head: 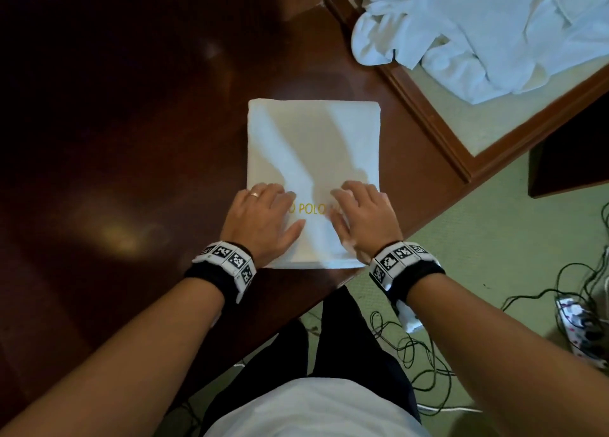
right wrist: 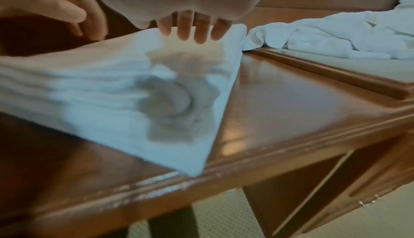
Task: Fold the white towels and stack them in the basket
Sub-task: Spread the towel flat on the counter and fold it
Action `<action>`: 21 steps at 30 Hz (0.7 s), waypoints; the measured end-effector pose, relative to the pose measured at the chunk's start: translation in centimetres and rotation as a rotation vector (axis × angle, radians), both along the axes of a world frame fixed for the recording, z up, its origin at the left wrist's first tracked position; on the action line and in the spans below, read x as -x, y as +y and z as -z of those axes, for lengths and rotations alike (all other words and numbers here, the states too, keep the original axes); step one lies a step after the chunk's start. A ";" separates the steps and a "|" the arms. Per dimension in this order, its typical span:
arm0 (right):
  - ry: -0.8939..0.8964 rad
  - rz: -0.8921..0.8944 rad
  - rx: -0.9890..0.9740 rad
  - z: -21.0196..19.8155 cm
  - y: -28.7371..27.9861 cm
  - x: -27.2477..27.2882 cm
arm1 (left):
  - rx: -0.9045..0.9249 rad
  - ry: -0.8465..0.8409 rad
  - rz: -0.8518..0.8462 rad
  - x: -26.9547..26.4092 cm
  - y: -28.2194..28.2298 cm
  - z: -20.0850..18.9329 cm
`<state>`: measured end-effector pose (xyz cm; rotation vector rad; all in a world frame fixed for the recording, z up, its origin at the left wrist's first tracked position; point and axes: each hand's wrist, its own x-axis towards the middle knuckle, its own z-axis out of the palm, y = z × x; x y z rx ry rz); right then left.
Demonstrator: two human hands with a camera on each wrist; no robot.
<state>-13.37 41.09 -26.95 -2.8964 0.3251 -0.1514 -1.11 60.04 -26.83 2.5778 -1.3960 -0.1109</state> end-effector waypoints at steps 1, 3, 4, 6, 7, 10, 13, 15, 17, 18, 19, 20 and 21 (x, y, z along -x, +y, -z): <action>0.076 0.017 0.025 0.5 0.3 -0.4 | -0.057 0.030 -0.007 0.1 -0.5 0.5; 0.246 0.047 0.040 1.7 0.4 0.3 | -0.201 0.107 -0.028 0.2 -0.1 2.0; 0.307 0.065 0.025 2.2 0.1 1.2 | -0.253 0.134 -0.035 0.2 0.7 2.7; 0.345 0.084 0.003 2.8 -0.8 2.8 | -0.285 0.141 -0.017 -0.2 2.8 3.4; 0.352 0.076 0.010 2.7 -1.3 3.3 | -0.294 0.128 0.001 -0.6 3.5 3.2; 0.298 0.014 0.032 1.5 -2.8 2.5 | -0.305 0.071 0.046 -2.6 3.6 1.9; 0.092 -0.002 0.088 0.5 -5.3 -1.2 | -0.202 0.000 0.013 -6.2 0.6 0.6; 0.049 -0.019 0.133 0.0 -6.2 -4.7 | -0.176 -0.018 -0.012 -7.8 -2.6 0.1; 0.131 -0.078 0.158 0.2 -6.0 -7.7 | -0.232 0.007 -0.025 -8.4 -5.5 0.2; 0.197 -0.103 0.163 0.6 -5.9 -8.4 | -0.273 0.026 -0.030 -8.4 -6.4 0.6; 0.255 -0.102 0.154 1.1 -6.1 -8.7 | -0.309 0.040 -0.038 -8.3 -6.7 1.1; 0.295 -0.071 0.126 1.6 -6.5 -8.4 | -0.336 0.056 -0.052 -8.2 -6.5 1.7; 0.317 -0.023 0.089 2.0 -7.0 -7.7 | -0.351 0.079 -0.072 -8.1 -5.8 2.3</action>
